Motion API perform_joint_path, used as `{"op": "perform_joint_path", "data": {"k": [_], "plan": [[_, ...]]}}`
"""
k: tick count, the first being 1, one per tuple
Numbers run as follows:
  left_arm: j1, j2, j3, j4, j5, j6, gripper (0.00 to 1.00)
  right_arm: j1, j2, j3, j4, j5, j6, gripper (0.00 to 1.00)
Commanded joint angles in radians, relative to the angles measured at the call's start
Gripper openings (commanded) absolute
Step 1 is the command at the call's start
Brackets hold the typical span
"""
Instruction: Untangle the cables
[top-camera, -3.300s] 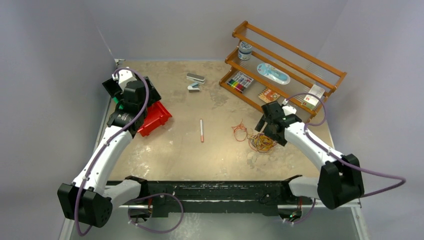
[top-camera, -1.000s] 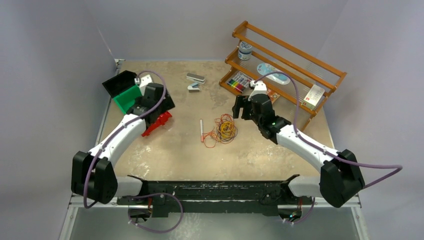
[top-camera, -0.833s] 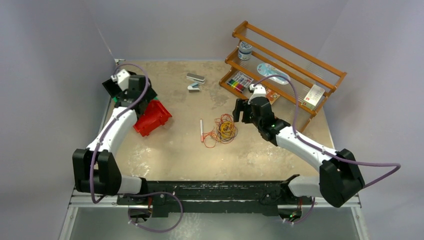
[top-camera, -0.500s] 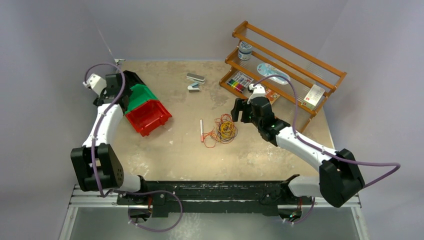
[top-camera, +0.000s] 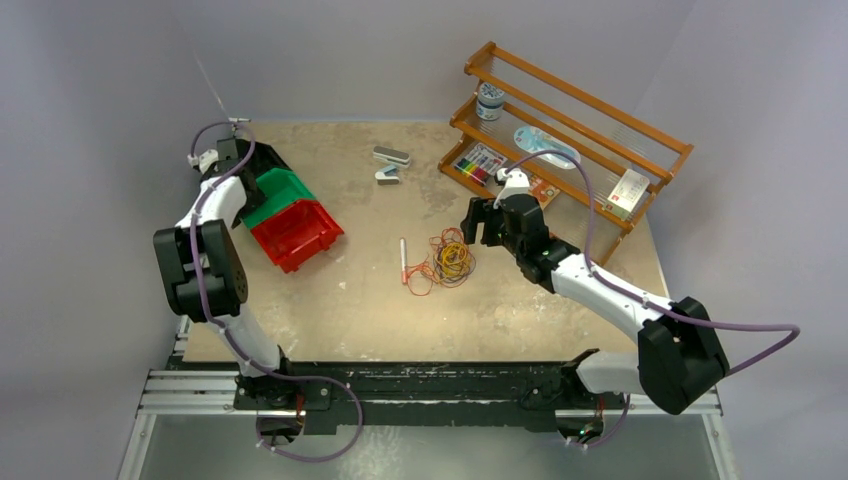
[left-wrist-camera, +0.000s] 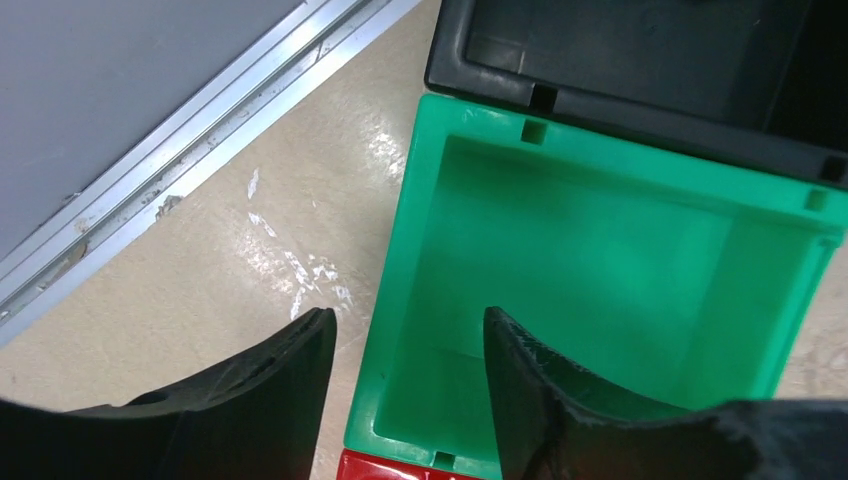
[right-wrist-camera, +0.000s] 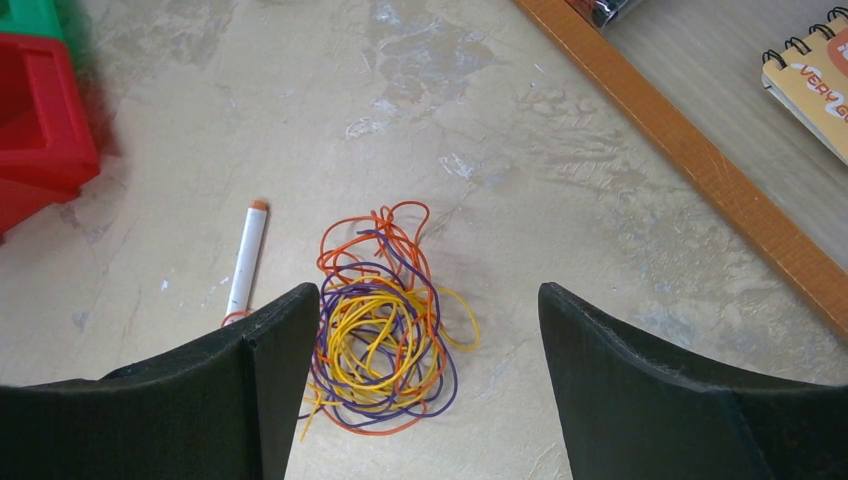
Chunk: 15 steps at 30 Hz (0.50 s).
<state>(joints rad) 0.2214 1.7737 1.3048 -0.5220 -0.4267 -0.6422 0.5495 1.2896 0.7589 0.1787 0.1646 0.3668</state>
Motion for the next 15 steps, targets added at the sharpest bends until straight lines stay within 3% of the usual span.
{"op": "perform_joint_path", "data": {"k": [1, 9, 15], "plan": [[0.009, 0.008, 0.074, -0.044, -0.029, 0.053, 0.53, 0.0, -0.02, -0.006, 0.048, -0.002, -0.027, 0.82], [0.01, 0.068, 0.128, -0.071, -0.064, 0.098, 0.33, 0.0, -0.028, -0.011, 0.063, -0.014, -0.028, 0.82], [0.011, 0.1, 0.146, -0.076, -0.05, 0.128, 0.26, 0.0, -0.033, -0.019, 0.067, -0.011, -0.029, 0.82]]}}
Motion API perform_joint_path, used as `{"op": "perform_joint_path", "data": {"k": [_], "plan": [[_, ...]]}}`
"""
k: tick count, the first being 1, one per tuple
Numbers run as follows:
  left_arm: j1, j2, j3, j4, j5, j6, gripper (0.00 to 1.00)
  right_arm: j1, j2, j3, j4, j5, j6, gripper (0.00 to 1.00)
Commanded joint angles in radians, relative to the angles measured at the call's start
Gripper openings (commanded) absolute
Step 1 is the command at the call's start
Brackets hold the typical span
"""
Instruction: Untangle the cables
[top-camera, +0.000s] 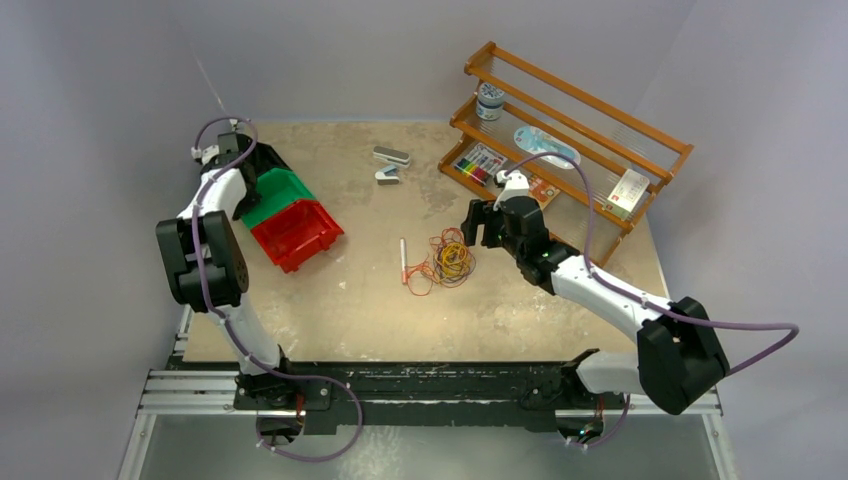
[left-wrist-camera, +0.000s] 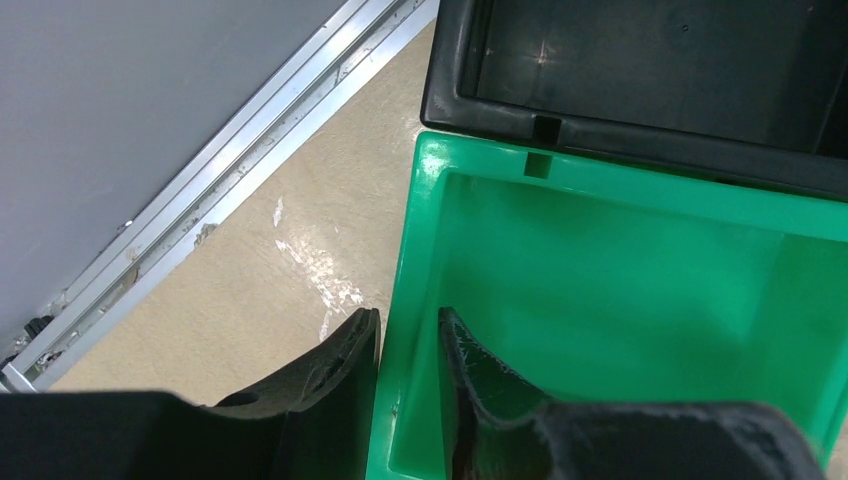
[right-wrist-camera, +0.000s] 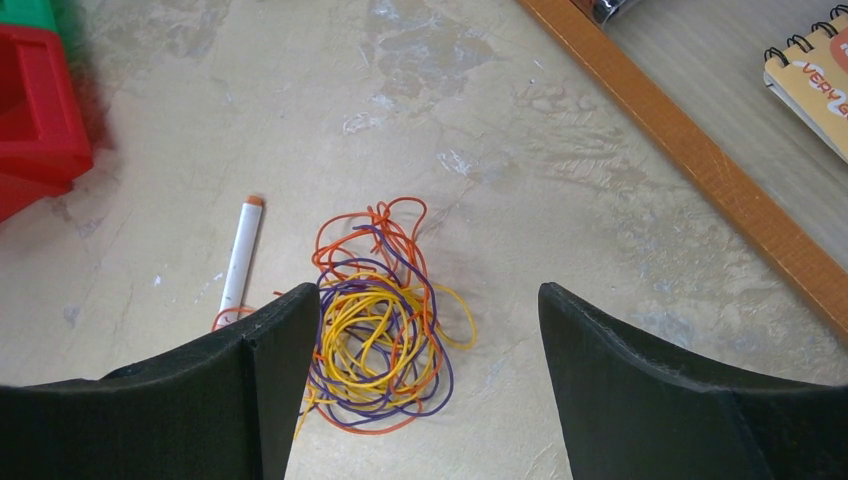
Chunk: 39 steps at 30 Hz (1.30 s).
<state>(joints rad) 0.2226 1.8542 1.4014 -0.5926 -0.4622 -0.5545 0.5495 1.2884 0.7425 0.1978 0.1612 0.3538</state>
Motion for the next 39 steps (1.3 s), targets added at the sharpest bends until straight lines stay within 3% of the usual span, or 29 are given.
{"op": "perform_joint_path", "data": {"k": [1, 10, 23, 30, 39], "plan": [[0.01, 0.022, 0.05, -0.006, -0.012, 0.045, 0.25, 0.0, -0.033, -0.004, 0.049, -0.008, -0.016, 0.82], [0.009, 0.031, 0.095, 0.026, 0.058, 0.15, 0.17, 0.0, -0.039, -0.006, 0.054, -0.015, -0.021, 0.82], [-0.006, 0.07, 0.154, 0.068, 0.349, 0.411, 0.13, 0.001, -0.027, 0.01, 0.048, -0.046, -0.026, 0.82], [-0.043, 0.133, 0.222, -0.018, 0.489, 0.576, 0.12, 0.0, -0.021, 0.026, 0.037, -0.085, -0.042, 0.82], [-0.204, 0.124, 0.189, -0.035, 0.369, 0.744, 0.11, 0.0, -0.036, 0.019, 0.033, -0.094, -0.056, 0.82]]}}
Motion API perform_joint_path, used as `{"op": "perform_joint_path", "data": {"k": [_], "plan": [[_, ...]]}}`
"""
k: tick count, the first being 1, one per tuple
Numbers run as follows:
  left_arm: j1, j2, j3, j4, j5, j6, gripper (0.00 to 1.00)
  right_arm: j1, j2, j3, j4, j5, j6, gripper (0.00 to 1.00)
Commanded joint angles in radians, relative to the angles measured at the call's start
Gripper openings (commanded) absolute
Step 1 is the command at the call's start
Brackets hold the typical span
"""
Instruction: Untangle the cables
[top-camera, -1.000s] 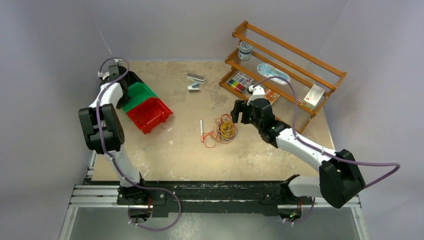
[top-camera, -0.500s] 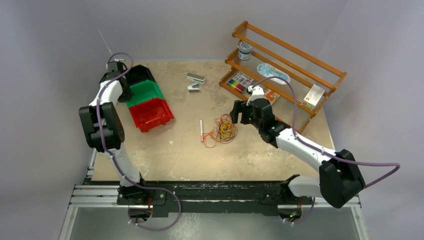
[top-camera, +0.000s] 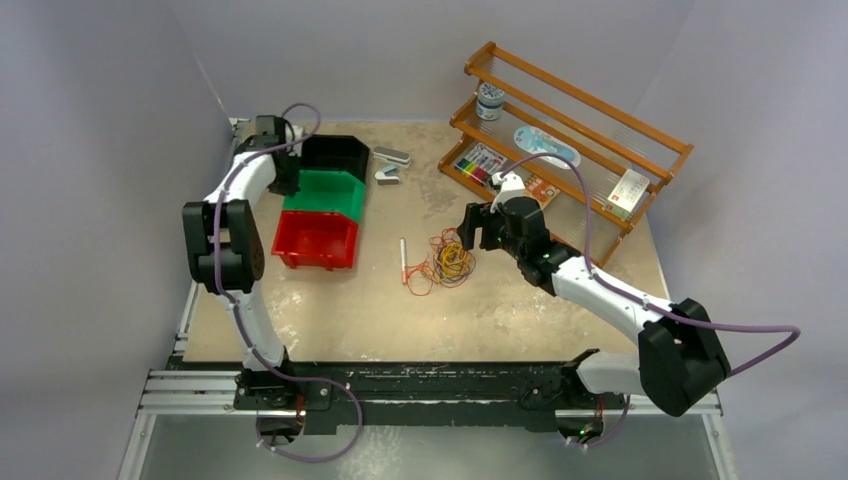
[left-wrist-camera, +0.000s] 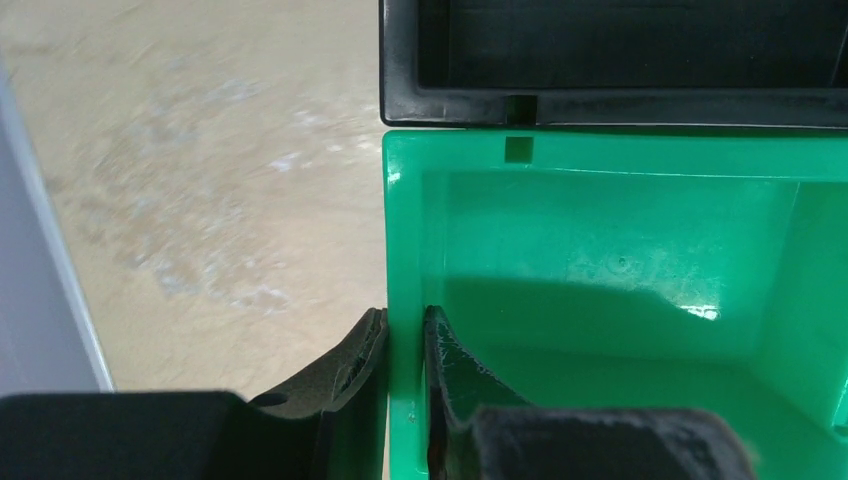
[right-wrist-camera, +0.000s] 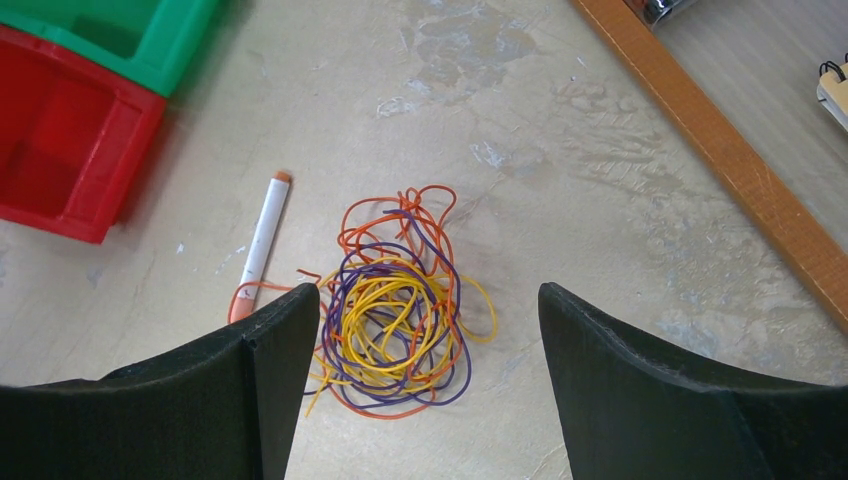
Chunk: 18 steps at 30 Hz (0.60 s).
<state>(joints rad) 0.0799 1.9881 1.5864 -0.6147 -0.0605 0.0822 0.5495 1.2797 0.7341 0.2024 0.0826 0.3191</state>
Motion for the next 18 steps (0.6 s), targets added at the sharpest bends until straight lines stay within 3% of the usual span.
{"op": "perform_joint_path", "data": {"k": [1, 11, 14, 18], "plan": [[-0.064, -0.013, 0.004, -0.007, -0.038, 0.101, 0.14, 0.001, -0.029, 0.026, 0.029, -0.016, -0.022, 0.82], [-0.062, -0.123, 0.009, 0.085, -0.16, -0.121, 0.43, 0.001, -0.022, 0.02, 0.046, -0.021, 0.0, 0.82], [-0.064, -0.186, -0.02, 0.101, -0.19, -0.272, 0.47, 0.0, -0.018, 0.022, 0.043, -0.01, 0.003, 0.82], [-0.066, -0.351, -0.198, 0.183, -0.287, -0.661, 0.47, 0.0, -0.005, 0.028, 0.04, 0.008, 0.01, 0.83]]}}
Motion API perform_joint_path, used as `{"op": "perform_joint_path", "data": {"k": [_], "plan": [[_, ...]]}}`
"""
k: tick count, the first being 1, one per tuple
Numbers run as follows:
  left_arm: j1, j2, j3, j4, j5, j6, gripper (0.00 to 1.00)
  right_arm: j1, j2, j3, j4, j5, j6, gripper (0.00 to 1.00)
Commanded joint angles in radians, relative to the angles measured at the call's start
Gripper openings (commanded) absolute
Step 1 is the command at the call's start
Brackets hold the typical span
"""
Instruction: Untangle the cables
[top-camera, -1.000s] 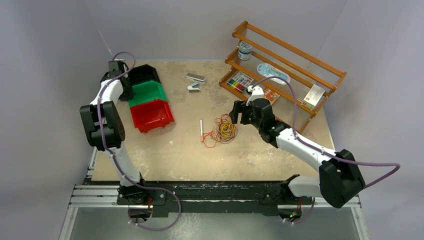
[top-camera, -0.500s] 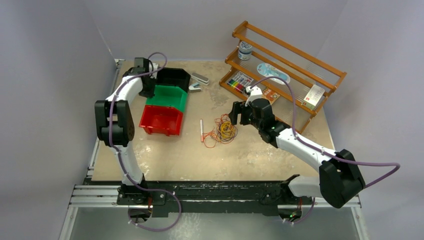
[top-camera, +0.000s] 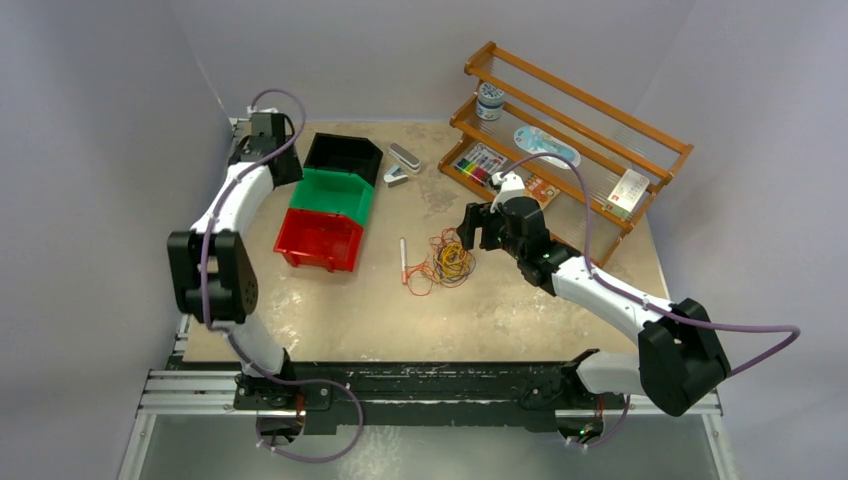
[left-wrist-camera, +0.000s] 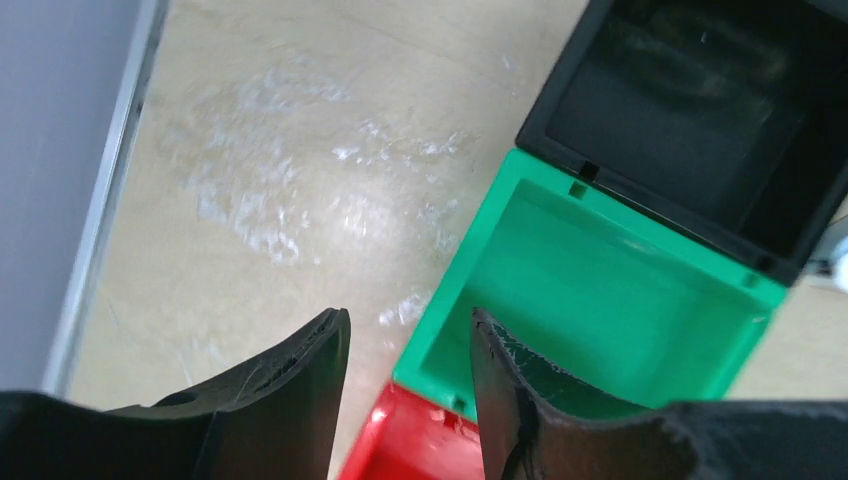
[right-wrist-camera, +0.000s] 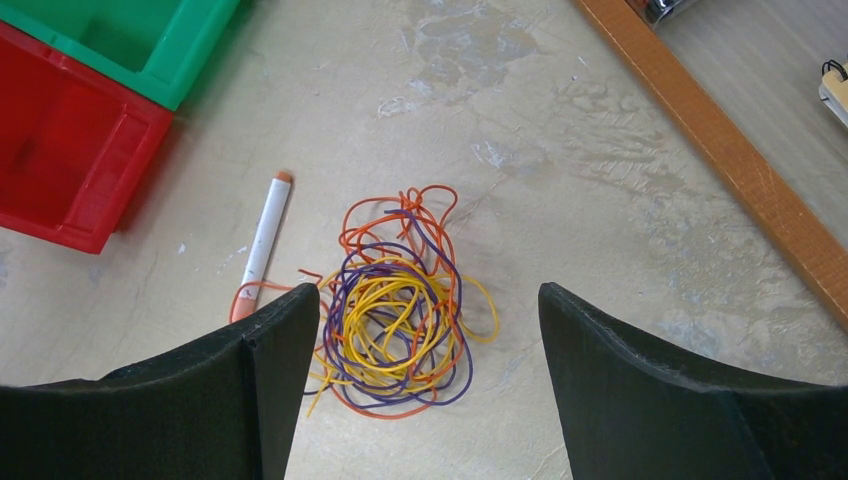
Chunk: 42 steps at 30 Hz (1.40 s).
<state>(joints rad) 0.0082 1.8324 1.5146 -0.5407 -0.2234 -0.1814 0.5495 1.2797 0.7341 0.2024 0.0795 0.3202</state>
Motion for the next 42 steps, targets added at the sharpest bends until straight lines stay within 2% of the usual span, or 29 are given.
{"op": "perform_joint_path", "data": {"k": [1, 4, 8, 12, 16, 22, 38, 42], "plan": [[0.006, -0.229, -0.168, 0.106, -0.147, -0.484, 0.47, 0.0, -0.001, 0.031, 0.038, 0.012, 0.012, 0.83], [-0.002, -0.322, -0.303, 0.092, -0.157, -0.734, 0.47, 0.001, 0.012, 0.035, 0.038, 0.009, 0.024, 0.83], [-0.076, -0.41, -0.427, 0.092, -0.231, -0.948, 0.48, 0.001, 0.024, 0.037, 0.038, 0.004, 0.04, 0.83], [-0.167, -0.43, -0.433, 0.079, -0.323, -1.106, 0.51, 0.001, 0.028, 0.033, 0.043, 0.002, 0.051, 0.83], [-0.189, -0.401, -0.426, 0.075, -0.355, -1.207, 0.54, 0.0, 0.033, 0.041, 0.04, -0.006, 0.054, 0.82], [-0.189, -0.288, -0.379, -0.004, -0.301, -1.262, 0.55, 0.0, 0.033, 0.041, 0.034, 0.002, 0.056, 0.82], [-0.189, -0.148, -0.346, 0.066, -0.31, -1.24, 0.54, 0.001, 0.039, 0.032, 0.035, 0.018, 0.054, 0.82], [-0.189, -0.127, -0.332, 0.076, -0.301, -1.222, 0.5, 0.0, 0.042, 0.027, 0.037, 0.02, 0.054, 0.82]]}}
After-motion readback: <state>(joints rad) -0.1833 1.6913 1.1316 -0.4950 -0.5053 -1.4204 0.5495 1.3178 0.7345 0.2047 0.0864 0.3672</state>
